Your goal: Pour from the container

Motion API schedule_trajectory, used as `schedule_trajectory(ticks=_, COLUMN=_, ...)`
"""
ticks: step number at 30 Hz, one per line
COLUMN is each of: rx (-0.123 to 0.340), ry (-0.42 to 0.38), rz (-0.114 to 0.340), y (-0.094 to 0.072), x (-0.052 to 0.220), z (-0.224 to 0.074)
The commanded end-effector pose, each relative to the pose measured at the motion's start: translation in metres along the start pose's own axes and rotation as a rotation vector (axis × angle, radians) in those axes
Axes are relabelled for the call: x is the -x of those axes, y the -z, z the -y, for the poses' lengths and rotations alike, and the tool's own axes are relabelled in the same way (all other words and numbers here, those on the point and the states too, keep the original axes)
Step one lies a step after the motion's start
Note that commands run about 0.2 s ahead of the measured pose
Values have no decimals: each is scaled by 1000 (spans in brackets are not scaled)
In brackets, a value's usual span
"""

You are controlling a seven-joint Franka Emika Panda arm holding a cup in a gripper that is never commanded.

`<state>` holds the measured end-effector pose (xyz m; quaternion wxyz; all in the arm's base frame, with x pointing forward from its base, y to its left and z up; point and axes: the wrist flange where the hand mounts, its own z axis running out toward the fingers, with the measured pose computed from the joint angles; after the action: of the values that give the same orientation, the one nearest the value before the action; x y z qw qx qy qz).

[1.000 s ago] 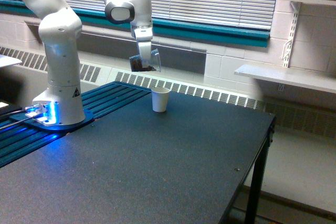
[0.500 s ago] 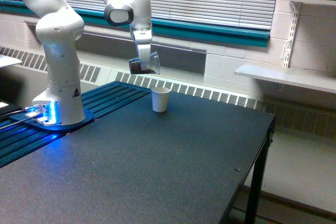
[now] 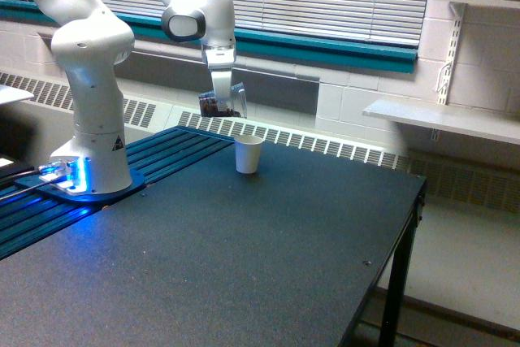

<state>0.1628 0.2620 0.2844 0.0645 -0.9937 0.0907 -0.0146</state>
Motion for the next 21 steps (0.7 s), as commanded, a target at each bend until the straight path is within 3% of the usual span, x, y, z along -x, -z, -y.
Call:
schedule_trajectory(ticks=1, rx=32, ry=8, rz=14, y=-11, x=0, z=-16)
schedule_trajectory(ticks=21, rx=34, ry=-61, rz=15, y=-18, x=-15, z=-28)
